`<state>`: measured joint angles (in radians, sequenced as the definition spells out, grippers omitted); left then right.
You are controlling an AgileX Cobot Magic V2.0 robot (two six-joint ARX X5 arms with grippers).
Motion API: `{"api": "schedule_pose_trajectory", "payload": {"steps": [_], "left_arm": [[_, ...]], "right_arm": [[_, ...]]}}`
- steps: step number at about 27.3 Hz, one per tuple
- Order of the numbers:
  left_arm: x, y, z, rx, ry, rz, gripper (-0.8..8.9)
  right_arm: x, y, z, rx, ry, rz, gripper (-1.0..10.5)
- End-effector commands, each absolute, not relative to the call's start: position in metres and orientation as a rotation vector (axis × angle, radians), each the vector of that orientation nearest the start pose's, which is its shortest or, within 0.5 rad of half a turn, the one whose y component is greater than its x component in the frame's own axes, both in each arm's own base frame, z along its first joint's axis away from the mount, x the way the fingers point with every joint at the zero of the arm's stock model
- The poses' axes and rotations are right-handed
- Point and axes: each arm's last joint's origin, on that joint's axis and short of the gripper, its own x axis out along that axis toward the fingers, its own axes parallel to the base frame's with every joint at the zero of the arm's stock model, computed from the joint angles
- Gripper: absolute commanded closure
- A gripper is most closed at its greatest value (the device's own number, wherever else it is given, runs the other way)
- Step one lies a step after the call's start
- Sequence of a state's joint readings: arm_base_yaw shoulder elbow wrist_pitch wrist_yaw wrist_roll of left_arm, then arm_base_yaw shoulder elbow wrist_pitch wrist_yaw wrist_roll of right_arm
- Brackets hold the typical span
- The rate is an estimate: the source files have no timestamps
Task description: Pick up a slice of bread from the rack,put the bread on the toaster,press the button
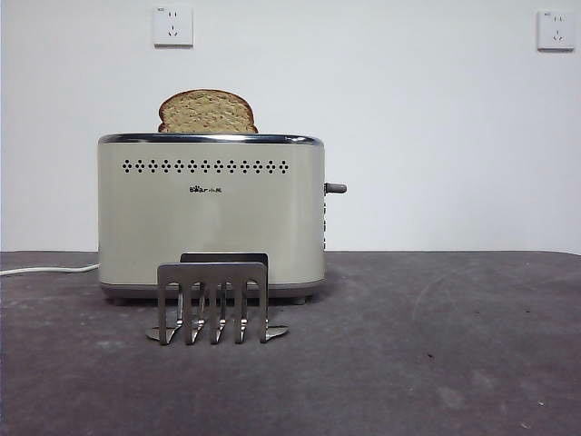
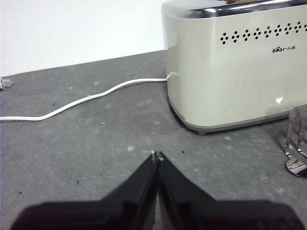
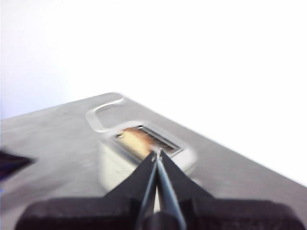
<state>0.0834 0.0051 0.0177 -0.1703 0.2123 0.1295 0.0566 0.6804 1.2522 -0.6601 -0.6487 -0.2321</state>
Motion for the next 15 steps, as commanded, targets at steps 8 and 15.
{"api": "schedule_pose_trajectory", "payload": {"steps": [8, 15], "left_arm": [[0.096, 0.002, 0.149, 0.1, 0.156, -0.134, 8.17], [0.096, 0.002, 0.149, 0.099, 0.156, -0.134, 8.17]], "right_arm": [[0.097, 0.013, 0.321, -0.018, -0.008, 0.423, 9.5], [0.096, 0.007, 0.262, 0.027, -0.051, 0.213, 9.5]]}}
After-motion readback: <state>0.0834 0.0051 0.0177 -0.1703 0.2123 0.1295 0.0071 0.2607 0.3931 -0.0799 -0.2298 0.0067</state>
